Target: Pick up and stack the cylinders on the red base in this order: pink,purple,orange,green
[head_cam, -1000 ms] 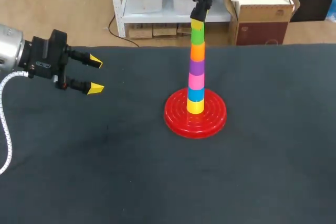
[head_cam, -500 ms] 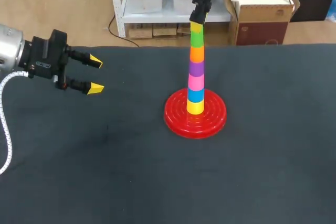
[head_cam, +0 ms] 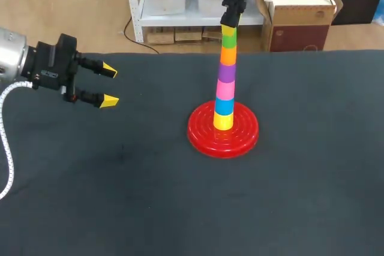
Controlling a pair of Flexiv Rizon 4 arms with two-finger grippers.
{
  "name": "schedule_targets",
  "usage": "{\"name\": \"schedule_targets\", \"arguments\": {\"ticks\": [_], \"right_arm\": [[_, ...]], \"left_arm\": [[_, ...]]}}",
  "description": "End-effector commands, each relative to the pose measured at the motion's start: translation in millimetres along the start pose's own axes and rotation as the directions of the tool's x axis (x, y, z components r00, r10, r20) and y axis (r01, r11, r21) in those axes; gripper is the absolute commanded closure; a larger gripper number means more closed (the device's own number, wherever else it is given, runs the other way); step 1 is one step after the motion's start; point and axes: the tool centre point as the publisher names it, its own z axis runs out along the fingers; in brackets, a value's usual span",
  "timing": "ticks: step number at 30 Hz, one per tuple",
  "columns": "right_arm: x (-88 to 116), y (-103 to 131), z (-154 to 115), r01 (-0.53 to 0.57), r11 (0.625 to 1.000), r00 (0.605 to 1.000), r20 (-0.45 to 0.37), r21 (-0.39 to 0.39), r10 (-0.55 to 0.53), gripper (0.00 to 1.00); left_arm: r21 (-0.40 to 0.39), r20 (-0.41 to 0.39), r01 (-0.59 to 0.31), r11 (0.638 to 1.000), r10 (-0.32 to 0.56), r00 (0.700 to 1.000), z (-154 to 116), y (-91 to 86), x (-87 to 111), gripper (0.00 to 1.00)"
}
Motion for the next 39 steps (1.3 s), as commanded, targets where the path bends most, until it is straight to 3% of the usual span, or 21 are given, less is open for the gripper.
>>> {"name": "schedule_targets", "arguments": {"ticks": [1, 11, 25, 39], "right_arm": [[1.3, 0.3, 1.7, 0.005, 1.000, 1.000, 0.017, 0.000, -0.005, 1.00], [-3.0, -0.2, -1.7, 0.028, 0.997, 1.000, 0.002, -0.076, -0.028, 1.00], [-15.4, 0.1, -12.8, 0.097, 0.989, 0.991, -0.084, -0.112, -0.107, 1.00], [3.5, 10.3, -4.4, 0.053, 0.990, 0.993, -0.101, -0.130, -0.066, 1.00]], "left_arm": [[0.000, 0.002, -0.002, 1.000, 0.002, 1.000, -0.8, -0.5, 0.7, 0.00], [0.000, 0.002, -0.002, 1.000, 0.002, 1.000, -0.8, -0.5, 0.7, 0.00], [0.000, 0.002, -0.002, 1.000, 0.002, 1.000, -0.8, -0.5, 0.7, 0.00], [0.000, 0.002, -0.002, 1.000, 0.002, 1.000, -0.8, -0.5, 0.7, 0.00]]}}
